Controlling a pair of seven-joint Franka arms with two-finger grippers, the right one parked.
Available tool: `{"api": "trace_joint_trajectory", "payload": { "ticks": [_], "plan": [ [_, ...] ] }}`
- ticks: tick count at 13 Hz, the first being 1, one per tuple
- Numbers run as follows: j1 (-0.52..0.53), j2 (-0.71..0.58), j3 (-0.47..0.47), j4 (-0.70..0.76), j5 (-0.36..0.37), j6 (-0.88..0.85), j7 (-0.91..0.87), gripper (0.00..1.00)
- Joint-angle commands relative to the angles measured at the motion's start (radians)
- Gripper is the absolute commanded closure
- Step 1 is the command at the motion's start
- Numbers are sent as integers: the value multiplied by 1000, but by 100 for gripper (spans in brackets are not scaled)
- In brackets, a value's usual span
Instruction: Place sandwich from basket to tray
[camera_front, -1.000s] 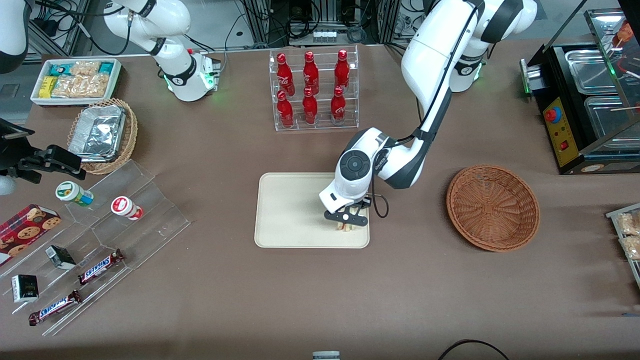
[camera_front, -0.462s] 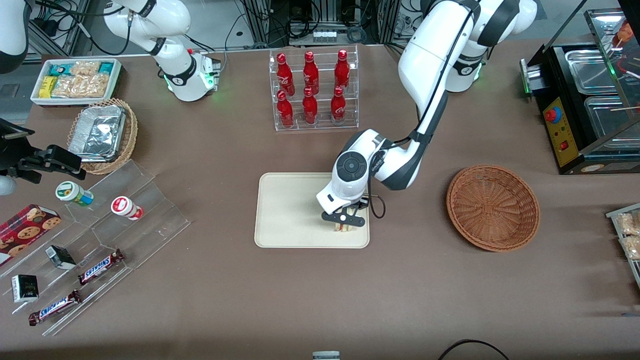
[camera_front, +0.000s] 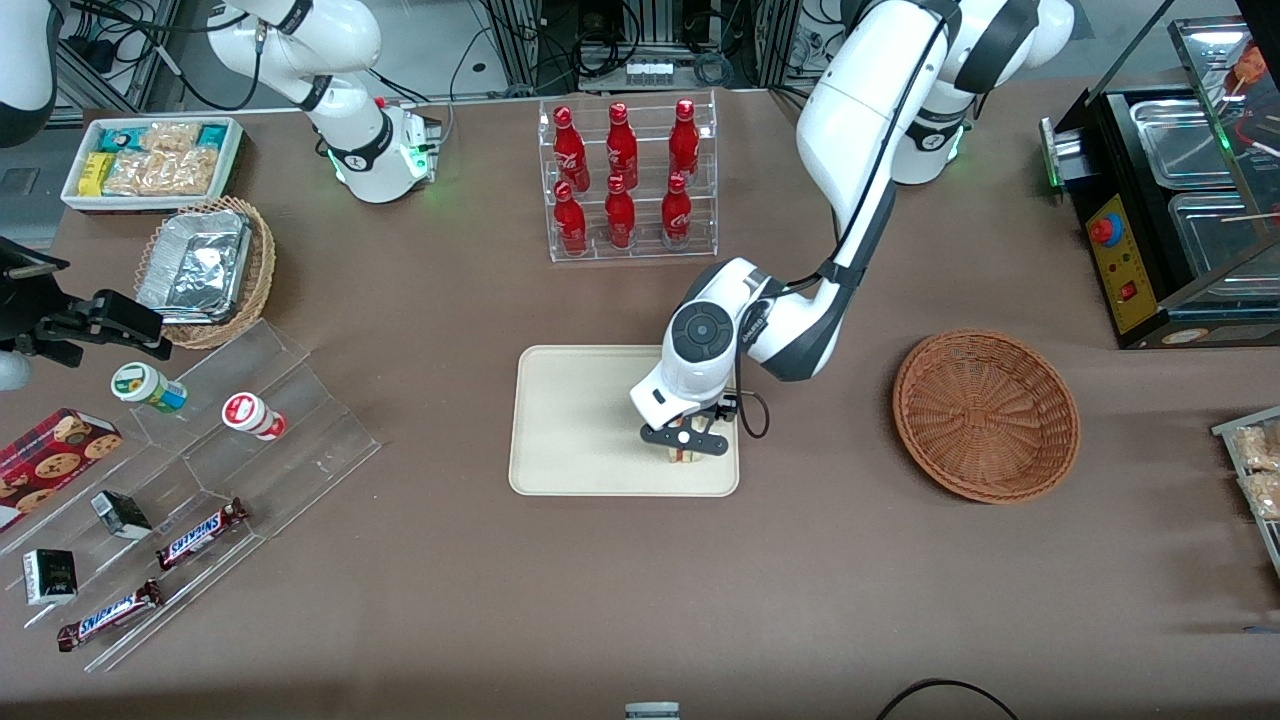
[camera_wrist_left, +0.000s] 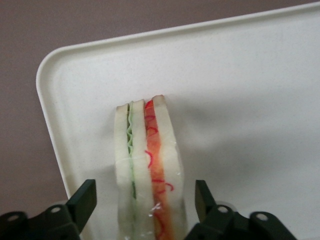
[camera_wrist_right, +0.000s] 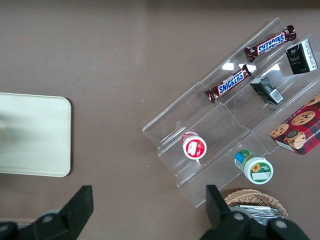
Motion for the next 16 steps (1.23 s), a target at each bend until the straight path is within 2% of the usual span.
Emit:
{"api": "trace_joint_trajectory", "payload": {
  "ticks": [1, 2, 4, 9, 13, 16],
  "plan": [
    [-13, -60, 23, 12, 2, -93, -136, 0],
    [2, -97, 25, 7, 7, -130, -193, 0],
    [76, -180, 25, 3, 8, -228, -157, 0],
    [274, -376, 25, -31, -4, -479, 177, 0],
    [413, -528, 25, -118, -1, -521, 281, 0],
    [469, -614, 25, -148, 13, -569, 330, 0]
  ]
}}
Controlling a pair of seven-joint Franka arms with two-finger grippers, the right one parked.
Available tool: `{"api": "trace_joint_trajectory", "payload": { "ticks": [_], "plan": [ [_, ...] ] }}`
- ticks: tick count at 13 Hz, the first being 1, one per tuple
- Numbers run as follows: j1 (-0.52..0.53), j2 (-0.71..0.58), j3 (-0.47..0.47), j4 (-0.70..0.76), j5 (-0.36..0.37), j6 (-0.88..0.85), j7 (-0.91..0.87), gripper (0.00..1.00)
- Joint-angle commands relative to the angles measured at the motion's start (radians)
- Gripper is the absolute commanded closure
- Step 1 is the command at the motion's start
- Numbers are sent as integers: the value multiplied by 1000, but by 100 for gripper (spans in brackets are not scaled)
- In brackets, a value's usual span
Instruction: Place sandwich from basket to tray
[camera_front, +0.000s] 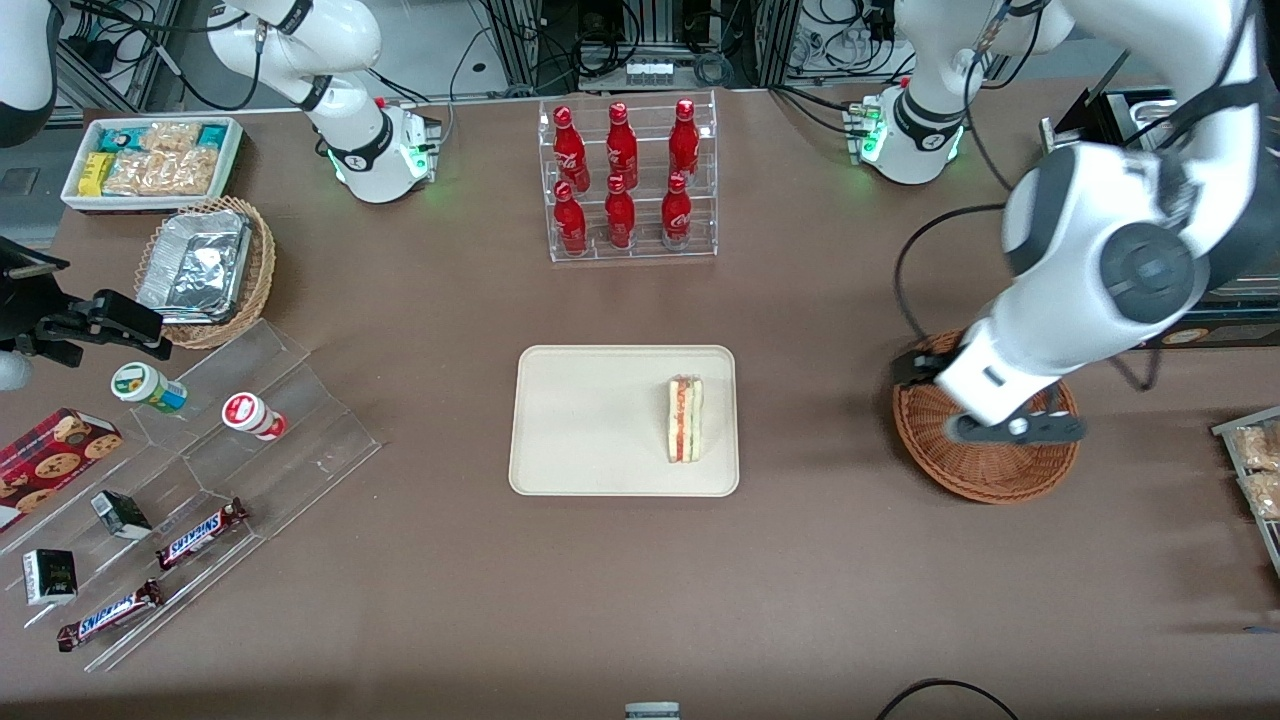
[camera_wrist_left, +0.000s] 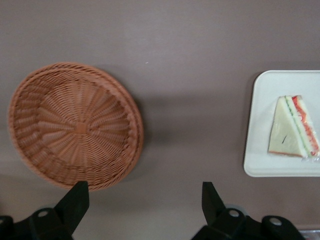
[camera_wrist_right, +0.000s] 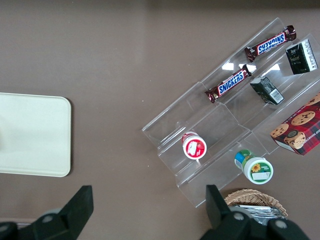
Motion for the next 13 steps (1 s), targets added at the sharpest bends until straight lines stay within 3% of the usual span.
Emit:
{"api": "trace_joint_trajectory", "payload": {
  "ticks": [1, 7, 13],
  "plan": [
    [37, -101, -12, -59, 10, -32, 46, 0],
    [130, -269, -14, -56, 9, -148, 140, 0],
    [189, -271, -21, -38, 51, -161, 214, 0]
  ]
}}
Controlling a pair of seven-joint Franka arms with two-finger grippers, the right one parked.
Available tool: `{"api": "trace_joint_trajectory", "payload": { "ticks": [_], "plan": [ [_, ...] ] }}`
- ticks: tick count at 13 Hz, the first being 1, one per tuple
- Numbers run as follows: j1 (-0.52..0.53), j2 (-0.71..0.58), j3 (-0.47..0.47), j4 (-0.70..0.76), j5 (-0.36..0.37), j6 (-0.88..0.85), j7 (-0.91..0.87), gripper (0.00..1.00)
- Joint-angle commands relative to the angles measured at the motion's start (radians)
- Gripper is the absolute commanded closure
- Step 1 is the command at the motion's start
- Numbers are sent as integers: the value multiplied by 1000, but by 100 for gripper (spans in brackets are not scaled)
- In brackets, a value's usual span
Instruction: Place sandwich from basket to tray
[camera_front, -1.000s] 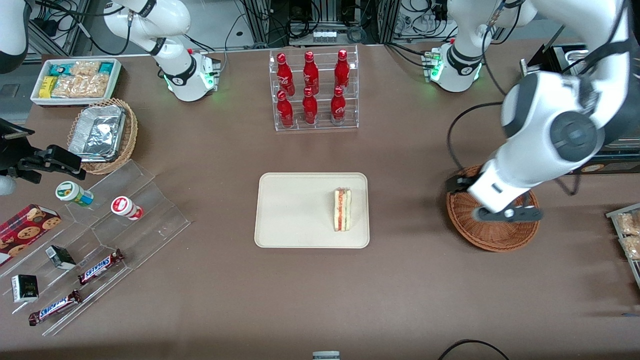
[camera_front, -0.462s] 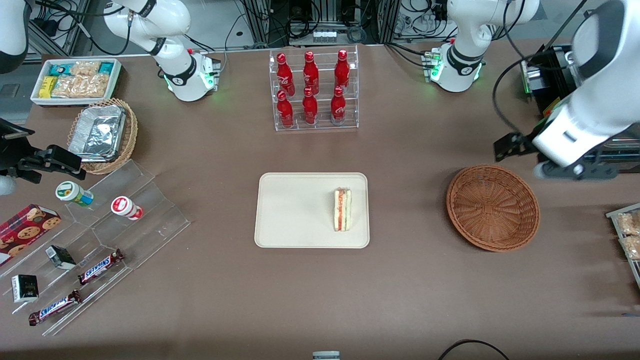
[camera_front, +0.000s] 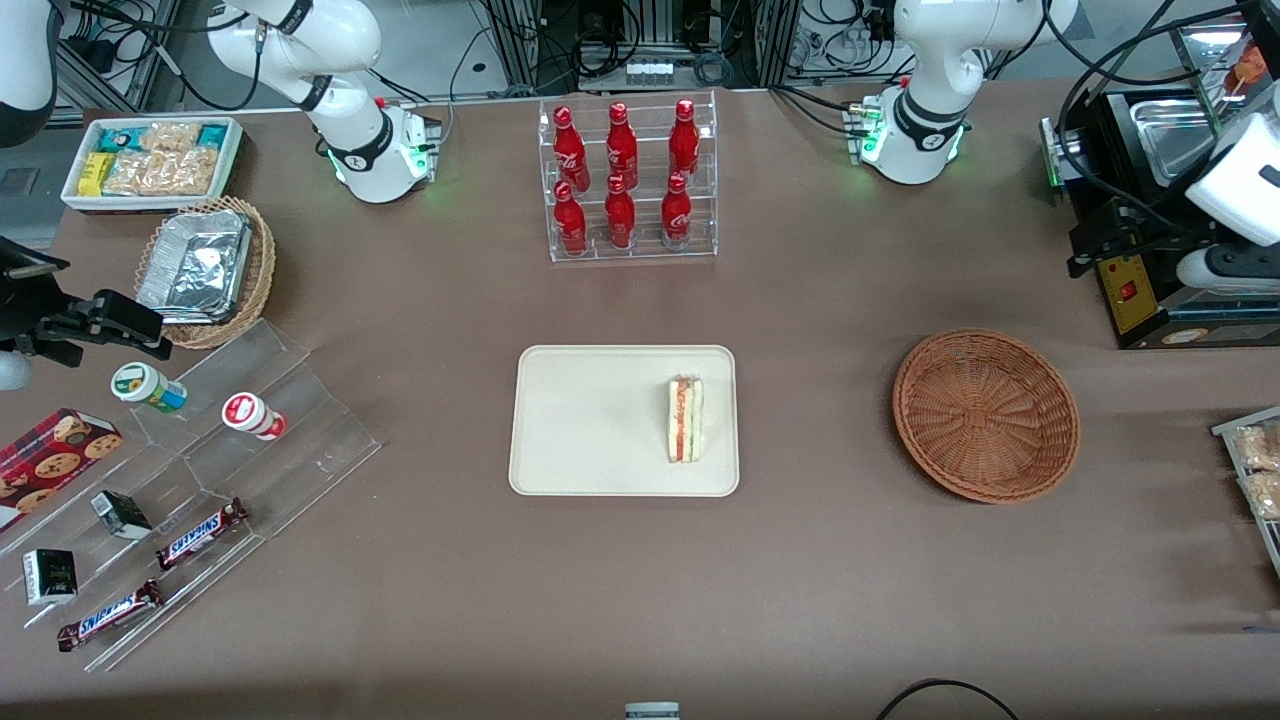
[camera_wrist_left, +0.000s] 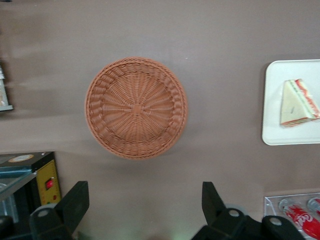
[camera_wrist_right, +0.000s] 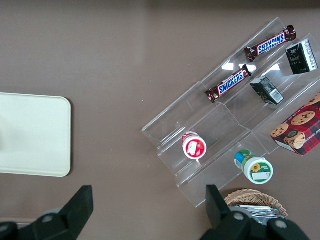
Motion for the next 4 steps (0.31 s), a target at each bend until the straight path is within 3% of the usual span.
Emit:
{"api": "trace_joint_trajectory", "payload": {
  "ticks": [1, 4],
  "plan": [
    [11, 9, -20, -9, 27, -7, 4, 0],
    [29, 7, -21, -11, 25, -31, 18, 0]
  ]
}}
